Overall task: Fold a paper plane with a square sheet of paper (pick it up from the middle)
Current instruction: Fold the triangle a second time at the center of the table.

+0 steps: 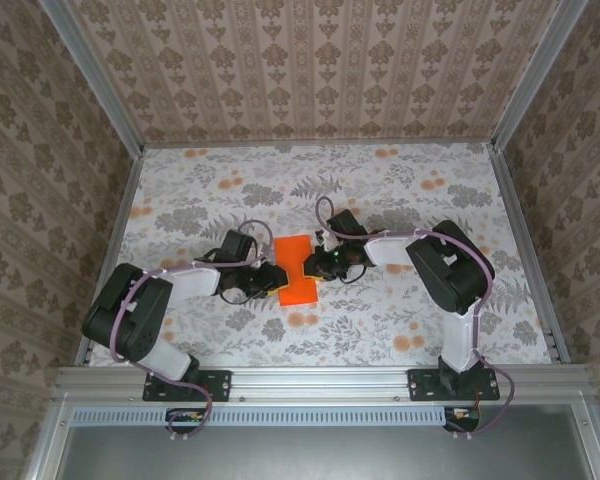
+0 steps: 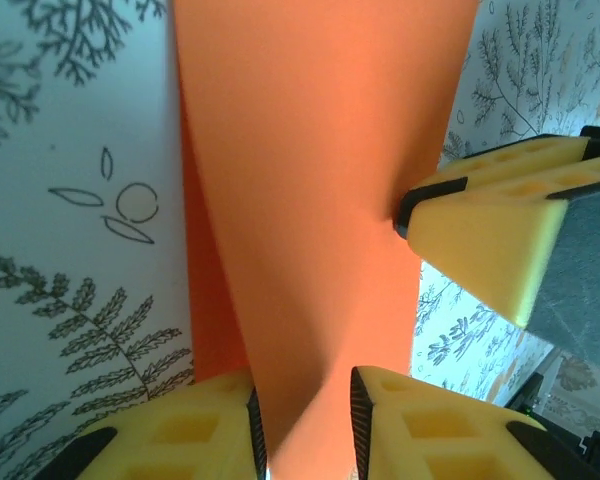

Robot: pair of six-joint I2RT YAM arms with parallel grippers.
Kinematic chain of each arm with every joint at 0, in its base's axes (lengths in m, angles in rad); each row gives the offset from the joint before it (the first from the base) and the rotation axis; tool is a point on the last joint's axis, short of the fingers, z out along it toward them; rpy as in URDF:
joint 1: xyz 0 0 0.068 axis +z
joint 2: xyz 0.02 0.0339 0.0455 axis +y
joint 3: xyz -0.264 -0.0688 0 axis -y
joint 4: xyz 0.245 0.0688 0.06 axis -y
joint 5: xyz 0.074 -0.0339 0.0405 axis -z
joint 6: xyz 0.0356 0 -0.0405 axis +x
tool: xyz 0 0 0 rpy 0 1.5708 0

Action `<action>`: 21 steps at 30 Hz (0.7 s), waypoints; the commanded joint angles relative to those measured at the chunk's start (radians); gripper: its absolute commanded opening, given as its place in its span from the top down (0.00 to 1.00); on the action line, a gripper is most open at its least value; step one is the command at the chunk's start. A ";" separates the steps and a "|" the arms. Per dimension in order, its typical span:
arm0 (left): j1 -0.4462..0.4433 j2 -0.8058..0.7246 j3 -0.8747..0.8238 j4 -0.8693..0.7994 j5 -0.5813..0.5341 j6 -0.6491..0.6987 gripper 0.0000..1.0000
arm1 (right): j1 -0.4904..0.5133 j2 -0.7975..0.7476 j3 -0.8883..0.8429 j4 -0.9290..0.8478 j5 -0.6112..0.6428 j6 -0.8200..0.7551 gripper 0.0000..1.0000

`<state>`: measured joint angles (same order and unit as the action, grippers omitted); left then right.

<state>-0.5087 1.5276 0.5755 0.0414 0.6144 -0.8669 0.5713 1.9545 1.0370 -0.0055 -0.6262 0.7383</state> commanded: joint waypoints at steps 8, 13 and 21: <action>-0.014 -0.066 -0.088 0.113 0.077 -0.087 0.76 | 0.015 0.022 0.016 -0.066 0.044 0.013 0.81; -0.017 -0.098 -0.080 0.039 0.036 -0.073 0.90 | 0.021 0.026 0.025 -0.109 0.082 0.000 0.81; -0.020 -0.126 -0.078 0.136 0.079 -0.124 0.67 | 0.035 0.040 0.041 -0.166 0.125 -0.028 0.81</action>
<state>-0.5232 1.4410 0.4965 0.1326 0.6632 -0.9745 0.5964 1.9560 1.0729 -0.0811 -0.5617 0.7319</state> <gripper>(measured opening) 0.319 0.188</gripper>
